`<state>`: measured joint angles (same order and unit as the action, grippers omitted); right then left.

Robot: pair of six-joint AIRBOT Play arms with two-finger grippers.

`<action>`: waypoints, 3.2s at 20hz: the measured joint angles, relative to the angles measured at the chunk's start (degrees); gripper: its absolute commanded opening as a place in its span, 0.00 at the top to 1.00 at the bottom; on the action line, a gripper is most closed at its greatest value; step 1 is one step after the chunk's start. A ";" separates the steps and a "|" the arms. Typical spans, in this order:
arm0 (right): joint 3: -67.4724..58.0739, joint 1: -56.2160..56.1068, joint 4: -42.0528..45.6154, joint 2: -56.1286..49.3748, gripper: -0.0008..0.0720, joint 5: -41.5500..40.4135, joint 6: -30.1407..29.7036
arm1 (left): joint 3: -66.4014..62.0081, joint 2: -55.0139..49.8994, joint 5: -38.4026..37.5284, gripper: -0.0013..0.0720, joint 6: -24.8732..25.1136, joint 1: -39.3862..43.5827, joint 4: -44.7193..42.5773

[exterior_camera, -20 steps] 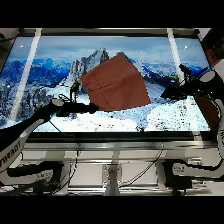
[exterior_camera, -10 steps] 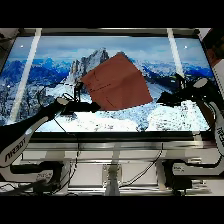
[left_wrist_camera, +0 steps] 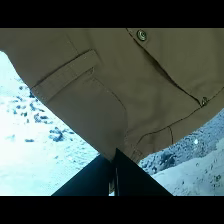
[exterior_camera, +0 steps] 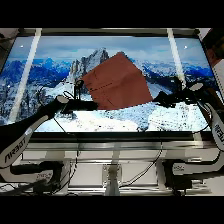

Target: Fold the clothes and pants, and hang the long-sleeved shirts on hangers.

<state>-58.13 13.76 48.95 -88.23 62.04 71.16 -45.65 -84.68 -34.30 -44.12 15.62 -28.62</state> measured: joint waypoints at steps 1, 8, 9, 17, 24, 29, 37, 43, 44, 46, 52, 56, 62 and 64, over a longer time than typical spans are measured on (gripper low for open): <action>0.04 0.00 -1.36 -0.76 0.46 -1.16 0.37 | -0.09 0.09 -0.26 0.96 0.02 0.00 -0.59; 0.02 -1.18 -7.10 -5.92 0.62 -7.08 5.40 | -0.20 0.33 -1.03 0.96 0.00 0.00 -2.16; 0.00 -1.95 -7.13 -6.32 0.79 -8.33 5.53 | -0.20 0.35 -1.07 0.96 0.02 0.00 -2.21; -2.67 -5.92 -6.45 -3.28 0.98 -9.07 0.11 | -0.20 3.43 -2.80 0.97 0.00 -2.23 -2.71; -3.30 -10.08 -6.36 17.07 0.98 -3.61 -4.04 | -1.16 18.71 -16.96 0.97 -2.29 -12.39 -3.06; -3.41 -15.19 -6.47 36.85 0.98 -1.14 -0.87 | -7.74 35.67 -28.02 0.97 -8.50 -18.67 -2.99; -7.61 -16.94 -6.10 62.64 0.98 -1.70 10.84 | -12.66 59.84 -31.76 0.97 -22.08 -21.20 -2.58; -9.94 -16.96 -3.02 57.86 0.98 -1.07 13.66 | -9.68 63.25 -32.20 0.96 -30.29 -21.35 -2.95; -9.84 -16.98 -2.80 55.01 0.98 -0.59 13.81 | -8.17 62.38 -32.13 0.96 -30.29 -21.35 -2.97; -9.70 -16.98 -2.34 48.57 0.98 -0.50 13.94 | -4.33 59.14 -30.69 0.96 -28.89 -21.35 -3.02; -9.53 -17.00 -2.95 27.02 0.98 -6.82 13.73 | 3.48 40.35 -20.26 0.96 -20.33 -21.35 -1.11; -9.53 -17.00 -3.74 18.38 0.98 -11.34 13.68 | 4.59 25.18 -15.15 0.96 -12.35 -21.38 7.87; -8.70 -19.67 -0.50 15.08 0.98 0.50 13.51 | 2.25 15.19 -17.90 0.97 -7.96 -22.29 5.01; -6.84 -23.15 1.60 15.06 0.98 3.19 13.51 | 0.17 14.32 -21.53 0.97 -9.27 -23.17 -1.09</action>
<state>-64.97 -9.39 50.54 -73.17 65.23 84.66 -45.47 -70.37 -55.83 -53.39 -7.55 -29.71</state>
